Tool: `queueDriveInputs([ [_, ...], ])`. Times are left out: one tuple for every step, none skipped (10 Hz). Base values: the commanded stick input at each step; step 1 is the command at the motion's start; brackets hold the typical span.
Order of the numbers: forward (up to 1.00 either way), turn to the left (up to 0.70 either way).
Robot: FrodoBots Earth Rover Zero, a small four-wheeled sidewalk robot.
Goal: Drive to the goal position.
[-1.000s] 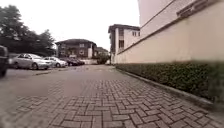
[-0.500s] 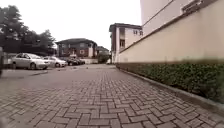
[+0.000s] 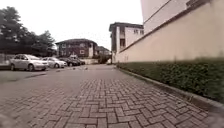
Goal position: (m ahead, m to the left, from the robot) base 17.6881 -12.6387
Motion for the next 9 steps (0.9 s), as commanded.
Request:
queueDriveInputs([
  [0.70, 0.00],
  [0.70, 0.00],
  [0.70, 0.00],
  [0.70, 0.00],
  [0.70, 0.00],
  [0.70, 0.00],
  [0.70, 0.00],
  [0.70, 0.00],
  [0.70, 0.00],
])
